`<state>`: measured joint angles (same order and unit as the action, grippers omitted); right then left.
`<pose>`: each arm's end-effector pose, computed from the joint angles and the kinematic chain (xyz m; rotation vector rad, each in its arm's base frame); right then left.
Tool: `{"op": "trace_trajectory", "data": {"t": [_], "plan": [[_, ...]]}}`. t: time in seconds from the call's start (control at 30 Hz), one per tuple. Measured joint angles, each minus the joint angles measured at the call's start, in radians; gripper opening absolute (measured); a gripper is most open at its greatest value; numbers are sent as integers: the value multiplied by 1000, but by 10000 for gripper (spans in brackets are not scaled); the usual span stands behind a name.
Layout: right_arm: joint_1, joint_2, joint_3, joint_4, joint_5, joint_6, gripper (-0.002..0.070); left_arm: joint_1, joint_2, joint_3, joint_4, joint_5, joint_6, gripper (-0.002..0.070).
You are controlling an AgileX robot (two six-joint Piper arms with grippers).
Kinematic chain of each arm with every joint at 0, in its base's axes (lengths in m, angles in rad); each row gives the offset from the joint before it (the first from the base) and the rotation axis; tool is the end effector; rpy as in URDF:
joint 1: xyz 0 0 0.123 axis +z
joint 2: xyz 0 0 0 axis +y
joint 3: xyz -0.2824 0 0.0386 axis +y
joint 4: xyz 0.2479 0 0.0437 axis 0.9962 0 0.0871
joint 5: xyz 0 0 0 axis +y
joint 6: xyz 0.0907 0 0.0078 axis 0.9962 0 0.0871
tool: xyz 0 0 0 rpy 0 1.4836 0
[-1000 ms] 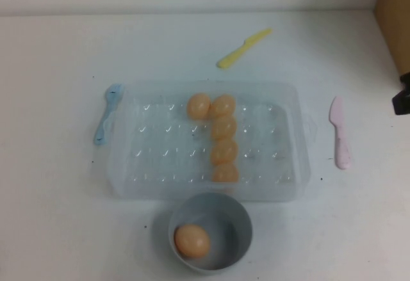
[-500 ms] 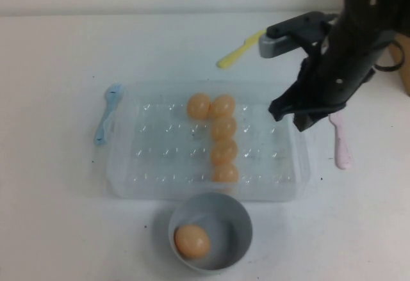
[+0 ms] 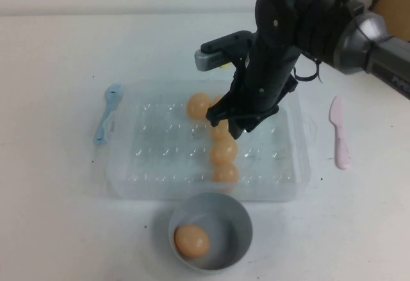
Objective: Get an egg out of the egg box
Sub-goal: Pick up the egg from the plastic box
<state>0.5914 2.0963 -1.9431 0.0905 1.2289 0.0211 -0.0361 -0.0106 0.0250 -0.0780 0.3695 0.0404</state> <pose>0.3704 0.2581 0.2660 -0.7887 2.7860 0.2448 0.0526 -0.0045 0.1721 0.0230 1.8669 -0.0736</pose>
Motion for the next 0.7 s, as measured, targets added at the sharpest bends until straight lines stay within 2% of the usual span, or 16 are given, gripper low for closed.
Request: {"op": "trace_trajectory", "data": {"t": [0.17, 0.23, 0.37, 0.7], "plan": [[15, 55, -22, 8, -2, 62, 530, 0, 0, 0, 6, 0, 0, -5], [22, 75, -34, 8, -6, 89, 620, 0, 0, 0, 10, 0, 0, -5], [30, 101, -39, 11, -26, 134, 655, 0, 0, 0, 10, 0, 0, -5], [32, 112, -44, 6, -79, 157, 608, 0, 0, 0, 11, 0, 0, -5]]}}
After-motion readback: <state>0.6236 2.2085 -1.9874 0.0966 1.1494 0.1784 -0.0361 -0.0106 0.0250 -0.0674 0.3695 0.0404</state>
